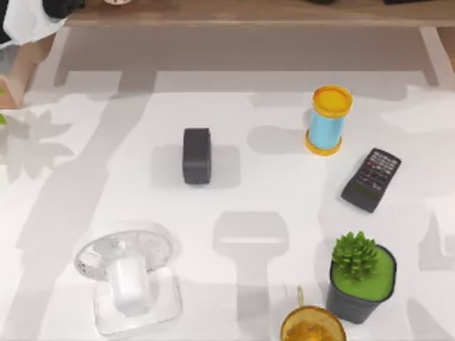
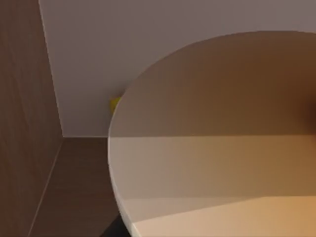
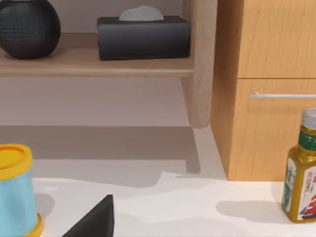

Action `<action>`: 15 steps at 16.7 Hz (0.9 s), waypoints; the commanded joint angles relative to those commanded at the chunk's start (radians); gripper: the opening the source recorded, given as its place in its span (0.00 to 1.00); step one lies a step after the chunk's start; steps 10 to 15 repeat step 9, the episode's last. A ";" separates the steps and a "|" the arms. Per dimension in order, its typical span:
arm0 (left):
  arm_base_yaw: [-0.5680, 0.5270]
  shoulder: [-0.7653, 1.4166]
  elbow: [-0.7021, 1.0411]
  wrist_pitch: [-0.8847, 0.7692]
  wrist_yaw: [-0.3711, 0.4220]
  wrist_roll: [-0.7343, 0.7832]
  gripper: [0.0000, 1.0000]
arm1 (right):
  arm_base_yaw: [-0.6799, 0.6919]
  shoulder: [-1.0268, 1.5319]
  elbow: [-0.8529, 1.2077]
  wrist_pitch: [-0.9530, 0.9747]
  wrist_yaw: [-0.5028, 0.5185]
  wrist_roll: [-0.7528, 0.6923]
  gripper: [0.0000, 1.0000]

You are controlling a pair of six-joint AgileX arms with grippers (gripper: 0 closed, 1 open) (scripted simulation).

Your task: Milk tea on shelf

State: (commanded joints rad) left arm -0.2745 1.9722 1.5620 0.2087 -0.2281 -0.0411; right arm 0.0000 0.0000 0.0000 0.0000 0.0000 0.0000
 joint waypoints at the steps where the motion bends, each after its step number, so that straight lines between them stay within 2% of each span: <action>1: 0.000 0.000 0.000 0.000 0.000 0.000 0.83 | 0.000 0.000 0.000 0.000 0.000 0.000 1.00; 3: 0.000 0.000 0.000 0.000 0.000 0.000 0.98 | 0.000 0.000 0.000 0.000 0.000 0.000 1.00; 4: 0.000 0.000 0.000 0.000 0.000 0.000 1.00 | 0.000 0.000 0.000 0.000 0.000 0.000 1.00; 15: 0.000 0.000 0.000 0.000 0.000 0.000 1.00 | 0.000 0.000 0.000 0.000 0.000 0.000 1.00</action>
